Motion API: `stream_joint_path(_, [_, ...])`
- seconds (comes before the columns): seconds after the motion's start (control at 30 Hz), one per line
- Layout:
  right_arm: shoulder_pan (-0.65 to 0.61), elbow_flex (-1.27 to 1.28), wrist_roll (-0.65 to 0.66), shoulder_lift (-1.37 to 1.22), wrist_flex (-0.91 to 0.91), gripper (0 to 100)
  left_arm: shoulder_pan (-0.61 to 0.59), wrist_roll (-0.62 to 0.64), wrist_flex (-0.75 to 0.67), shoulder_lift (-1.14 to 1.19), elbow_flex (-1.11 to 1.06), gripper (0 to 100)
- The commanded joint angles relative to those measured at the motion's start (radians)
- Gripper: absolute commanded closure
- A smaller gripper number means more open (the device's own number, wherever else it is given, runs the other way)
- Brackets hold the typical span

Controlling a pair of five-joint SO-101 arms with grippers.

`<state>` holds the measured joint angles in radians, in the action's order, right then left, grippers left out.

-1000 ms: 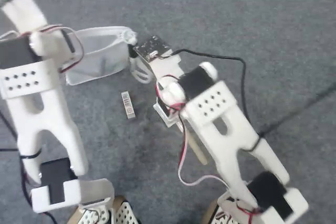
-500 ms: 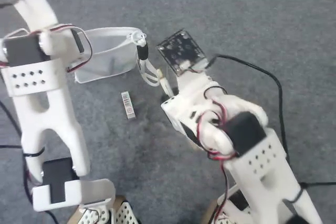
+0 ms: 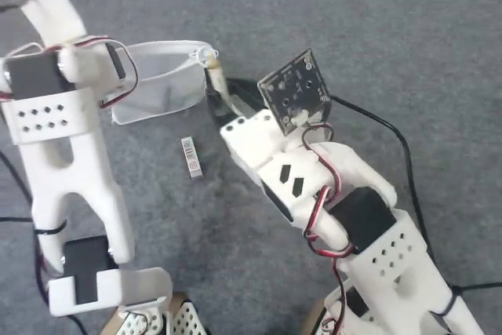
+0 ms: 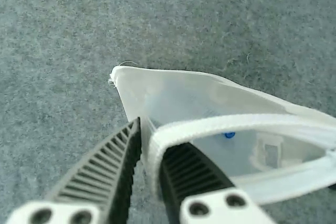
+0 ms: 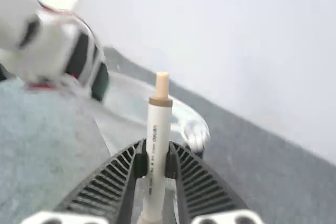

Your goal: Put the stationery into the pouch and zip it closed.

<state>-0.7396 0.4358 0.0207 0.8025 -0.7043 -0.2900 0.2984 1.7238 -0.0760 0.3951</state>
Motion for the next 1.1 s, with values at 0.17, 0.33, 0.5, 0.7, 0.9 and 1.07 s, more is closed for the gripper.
stream_joint_path(0.17, [-0.051, -0.014, -0.002, -0.093, 0.272, 99.3, 0.008, 0.014, 0.028, -0.012, 0.028, 99])
stream_joint_path(0.33, [-0.051, -0.014, -0.002, -0.151, 0.461, 99.3, 0.008, 0.014, 0.028, -0.008, 0.028, 99])
stream_joint_path(0.5, [-0.05, -0.014, 0.0, -0.176, 0.654, 99.3, 0.008, 0.014, 0.028, -0.008, 0.028, 99])
stream_joint_path(0.7, [-0.045, -0.012, 0.005, -0.217, 0.829, 99.3, 0.008, 0.014, 0.029, -0.012, 0.028, 99])
stream_joint_path(0.9, [-0.045, -0.011, 0.006, -0.332, 0.986, 99.3, 0.008, 0.014, 0.029, -0.012, 0.028, 99])
stream_joint_path(1.07, [-0.03, -0.011, 0.005, -0.464, 1.013, 99.3, 0.006, 0.014, 0.029, -0.012, 0.028, 99])
